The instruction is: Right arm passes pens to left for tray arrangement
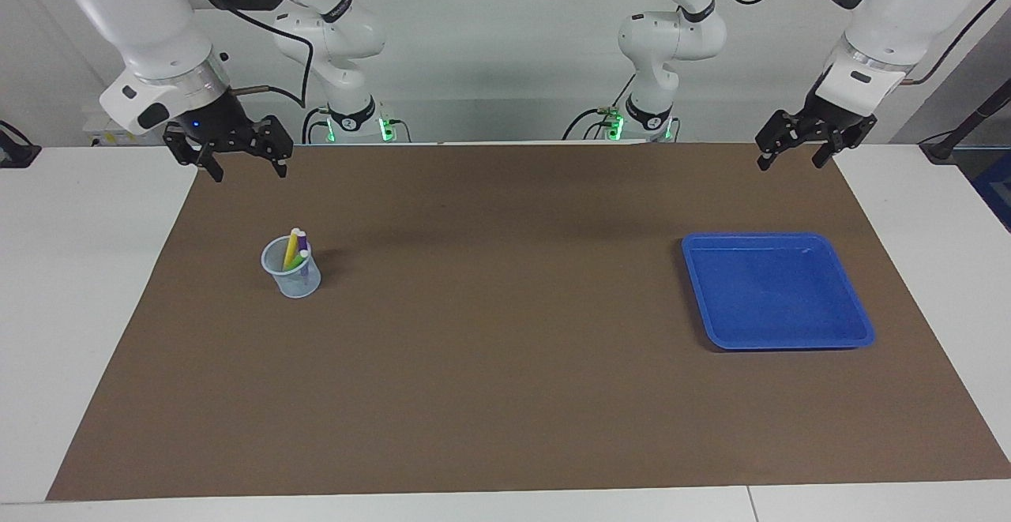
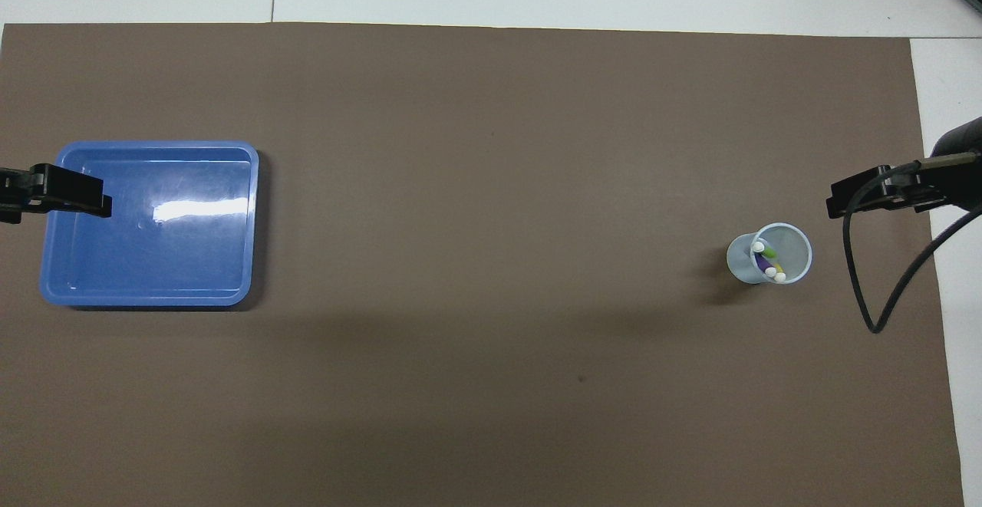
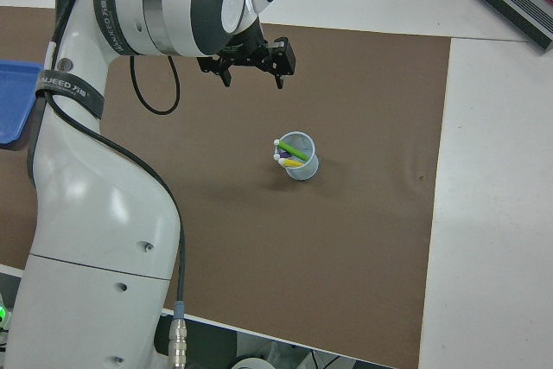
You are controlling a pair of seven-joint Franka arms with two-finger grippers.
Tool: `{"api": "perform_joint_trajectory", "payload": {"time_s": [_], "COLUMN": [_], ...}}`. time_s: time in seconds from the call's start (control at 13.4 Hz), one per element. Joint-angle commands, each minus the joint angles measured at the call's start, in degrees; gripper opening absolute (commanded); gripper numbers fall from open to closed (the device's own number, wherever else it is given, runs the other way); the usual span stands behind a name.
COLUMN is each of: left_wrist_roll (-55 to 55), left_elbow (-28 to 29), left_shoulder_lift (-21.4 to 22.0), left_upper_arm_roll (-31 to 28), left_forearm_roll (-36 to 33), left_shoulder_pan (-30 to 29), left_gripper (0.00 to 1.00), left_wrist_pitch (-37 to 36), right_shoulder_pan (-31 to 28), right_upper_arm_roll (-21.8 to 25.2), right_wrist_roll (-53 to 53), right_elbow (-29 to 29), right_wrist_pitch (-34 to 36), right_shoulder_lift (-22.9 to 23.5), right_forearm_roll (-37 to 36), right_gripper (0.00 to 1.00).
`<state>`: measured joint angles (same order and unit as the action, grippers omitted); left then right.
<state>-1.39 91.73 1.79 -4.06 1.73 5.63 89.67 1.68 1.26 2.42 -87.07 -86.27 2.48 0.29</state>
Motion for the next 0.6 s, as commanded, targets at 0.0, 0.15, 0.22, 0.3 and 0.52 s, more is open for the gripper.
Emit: {"api": "perform_joint_trajectory", "payload": {"time_s": [0.0,0.15,0.22,0.3,0.52], "left_wrist_roll": [-0.37,-0.37,-0.37,-0.37,-0.37], "left_elbow": [-1.55,-1.55,-1.55,-1.55,-1.55], "left_shoulder_lift": [-0.47,-0.47,-0.47,-0.47,-0.47], "left_upper_arm_roll": [0.1,0.1,0.1,0.1,0.1], "left_forearm_roll": [-0.85,-0.94,-0.94,-0.94,-0.93], "left_shoulder_pan": [-0.27,-0.27,-0.27,-0.27,-0.27], "left_gripper": [1.0,1.0,1.0,1.0,1.0], "left_wrist_pitch": [-0.81,-0.81,-0.81,-0.81,-0.81], "right_shoulder_pan": [-0.45,-0.36,-0.36,-0.36,-0.45], "right_upper_arm_roll": [-0.47,-0.56,-0.56,-0.73,-0.91], "right_wrist_roll": [0.92,0.92,0.92,0.84,0.75], "right_elbow": [-0.38,-0.47,-0.56,-0.73,-0.74], "right_wrist_pitch": [-0.12,-0.12,-0.21,-0.3,-0.47], "right_shoulder_lift": [-0.72,-0.72,-0.63,-0.72,-0.81], "right_forearm_roll": [-1.08,-1.08,-1.08,-0.99,-0.56], "right_gripper": [1.0,1.0,1.0,1.0,1.0]}}
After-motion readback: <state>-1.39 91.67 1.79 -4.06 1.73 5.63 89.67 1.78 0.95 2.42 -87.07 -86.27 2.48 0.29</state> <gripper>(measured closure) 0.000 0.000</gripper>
